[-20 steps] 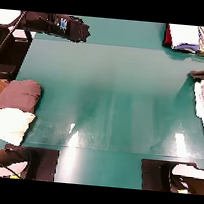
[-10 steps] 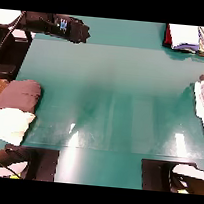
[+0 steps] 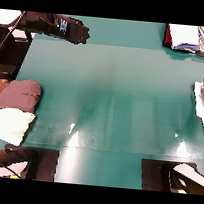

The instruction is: Fold the shirts.

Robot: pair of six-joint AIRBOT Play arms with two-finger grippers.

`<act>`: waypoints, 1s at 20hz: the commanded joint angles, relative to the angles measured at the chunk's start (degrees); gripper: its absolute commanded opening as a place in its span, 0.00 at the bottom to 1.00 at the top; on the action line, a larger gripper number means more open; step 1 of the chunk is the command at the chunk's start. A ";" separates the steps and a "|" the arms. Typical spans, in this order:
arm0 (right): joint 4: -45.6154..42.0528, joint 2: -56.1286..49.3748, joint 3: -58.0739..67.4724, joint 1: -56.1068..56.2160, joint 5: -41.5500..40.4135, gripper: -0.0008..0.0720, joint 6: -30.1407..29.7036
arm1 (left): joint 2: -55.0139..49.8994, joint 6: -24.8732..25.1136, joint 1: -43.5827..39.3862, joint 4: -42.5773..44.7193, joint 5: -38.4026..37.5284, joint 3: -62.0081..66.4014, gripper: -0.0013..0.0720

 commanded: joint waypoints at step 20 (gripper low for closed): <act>11.65 2.82 8.20 52.54 -1.42 0.04 -3.17 | 0.02 0.20 -0.02 0.00 2.67 0.00 0.06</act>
